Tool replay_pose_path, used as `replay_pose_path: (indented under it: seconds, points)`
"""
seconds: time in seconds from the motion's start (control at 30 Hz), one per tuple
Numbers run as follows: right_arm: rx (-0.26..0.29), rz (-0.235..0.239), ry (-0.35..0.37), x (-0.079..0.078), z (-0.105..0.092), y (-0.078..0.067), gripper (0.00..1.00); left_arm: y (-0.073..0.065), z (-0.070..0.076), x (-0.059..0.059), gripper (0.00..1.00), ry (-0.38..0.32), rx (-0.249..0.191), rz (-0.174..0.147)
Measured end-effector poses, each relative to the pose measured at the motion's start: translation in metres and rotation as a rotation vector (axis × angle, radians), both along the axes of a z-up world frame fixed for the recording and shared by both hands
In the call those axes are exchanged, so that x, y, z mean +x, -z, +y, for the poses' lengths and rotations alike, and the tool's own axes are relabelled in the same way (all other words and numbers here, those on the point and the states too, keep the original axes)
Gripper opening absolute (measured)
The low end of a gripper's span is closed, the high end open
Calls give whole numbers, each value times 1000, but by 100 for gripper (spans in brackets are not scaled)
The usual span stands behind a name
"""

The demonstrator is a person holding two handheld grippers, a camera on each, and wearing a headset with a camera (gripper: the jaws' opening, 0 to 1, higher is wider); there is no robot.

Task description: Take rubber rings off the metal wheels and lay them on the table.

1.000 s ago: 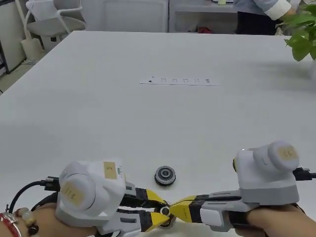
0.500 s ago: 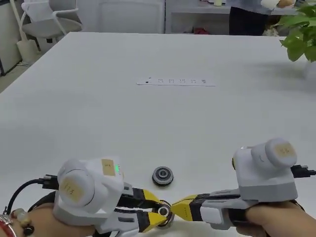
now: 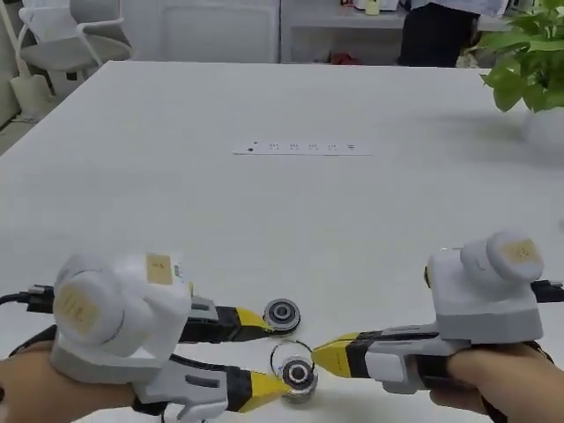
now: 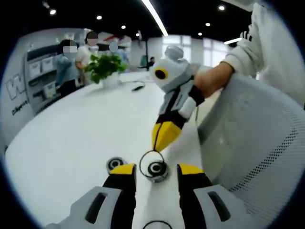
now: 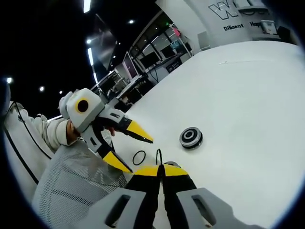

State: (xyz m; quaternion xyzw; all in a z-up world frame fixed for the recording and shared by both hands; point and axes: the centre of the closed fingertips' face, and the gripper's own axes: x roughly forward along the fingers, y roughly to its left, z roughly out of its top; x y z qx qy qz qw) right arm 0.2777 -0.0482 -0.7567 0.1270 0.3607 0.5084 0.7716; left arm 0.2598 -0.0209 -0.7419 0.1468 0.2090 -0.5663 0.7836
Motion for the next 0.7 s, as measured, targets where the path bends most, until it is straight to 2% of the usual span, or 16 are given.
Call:
replay_pose_path:
  seconds: [0.03,0.27,0.33,0.53,0.7]
  points:
    - [4,-7,12,3,-3,-3,0,-4,2,-1,38,0,-7,6]
    - [5,-33,52,9,-13,-16,0,-37,23,-7,48,-6,-19,-12]
    - [10,-38,54,7,-13,-22,0,-44,30,-11,51,-1,-10,-31]
    - [19,-52,64,4,-14,-35,0,-56,57,-19,53,-22,24,-66]
    - [34,-63,80,2,-14,-48,0,-63,91,-24,56,-92,39,-86]
